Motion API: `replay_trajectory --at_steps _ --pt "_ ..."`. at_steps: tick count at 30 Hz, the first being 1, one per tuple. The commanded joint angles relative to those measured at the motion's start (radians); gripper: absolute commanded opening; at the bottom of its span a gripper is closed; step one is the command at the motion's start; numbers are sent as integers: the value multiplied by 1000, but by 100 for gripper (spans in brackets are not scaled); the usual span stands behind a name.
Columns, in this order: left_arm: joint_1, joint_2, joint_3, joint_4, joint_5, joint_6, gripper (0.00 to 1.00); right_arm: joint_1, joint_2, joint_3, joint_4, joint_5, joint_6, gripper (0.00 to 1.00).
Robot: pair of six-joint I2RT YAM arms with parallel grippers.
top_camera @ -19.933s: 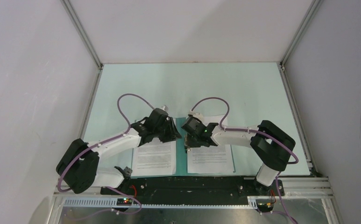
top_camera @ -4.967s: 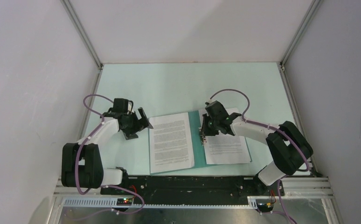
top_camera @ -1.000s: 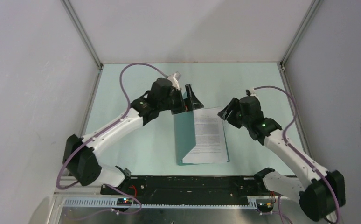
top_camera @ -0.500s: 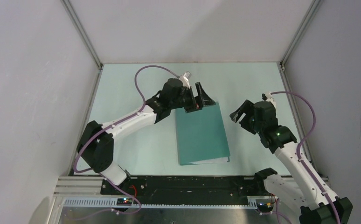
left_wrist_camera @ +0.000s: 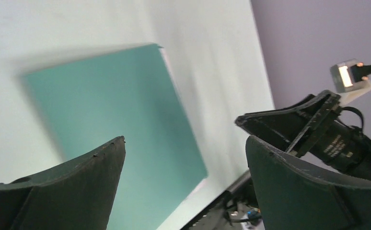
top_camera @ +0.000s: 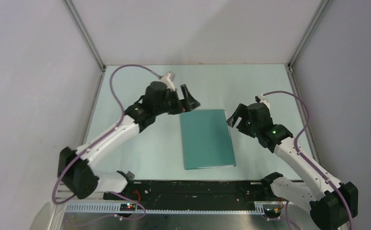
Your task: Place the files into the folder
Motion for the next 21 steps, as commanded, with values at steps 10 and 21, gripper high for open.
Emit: replay_trajectory --at_steps 10,21 --pt "57 -312 -125 -283 -369 241 100 99 59 -3 200 56 -16 91" --pt "70 -317 -154 -286 -362 285 100 123 68 -3 210 90 3 91"
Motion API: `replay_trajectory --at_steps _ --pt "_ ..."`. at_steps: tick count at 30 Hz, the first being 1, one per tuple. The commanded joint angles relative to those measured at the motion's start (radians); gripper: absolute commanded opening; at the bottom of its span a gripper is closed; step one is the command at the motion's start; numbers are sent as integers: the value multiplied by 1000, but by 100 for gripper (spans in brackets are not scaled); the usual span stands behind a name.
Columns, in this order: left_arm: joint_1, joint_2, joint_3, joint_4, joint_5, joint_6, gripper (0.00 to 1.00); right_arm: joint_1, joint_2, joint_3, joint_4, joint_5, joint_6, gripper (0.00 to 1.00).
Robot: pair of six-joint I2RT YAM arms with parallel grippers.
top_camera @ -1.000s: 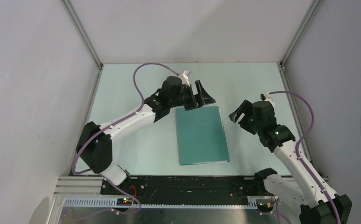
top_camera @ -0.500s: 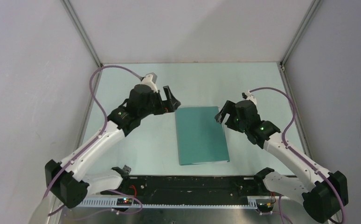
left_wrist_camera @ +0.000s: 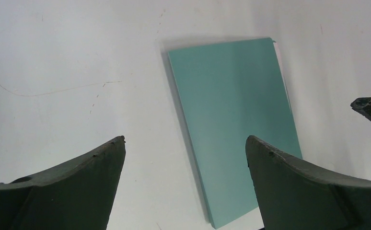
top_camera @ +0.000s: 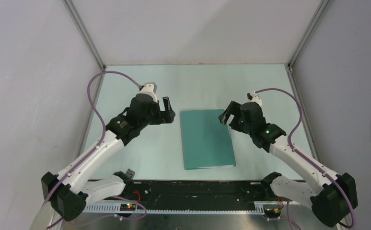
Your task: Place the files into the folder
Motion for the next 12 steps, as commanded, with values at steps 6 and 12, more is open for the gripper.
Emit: replay_trajectory --at_steps 6,12 --pt "17 -8 1 10 -8 48 100 9 -7 1 36 59 -6 92" --pt "18 -4 -1 9 -7 44 100 4 -3 1 39 52 -9 92"
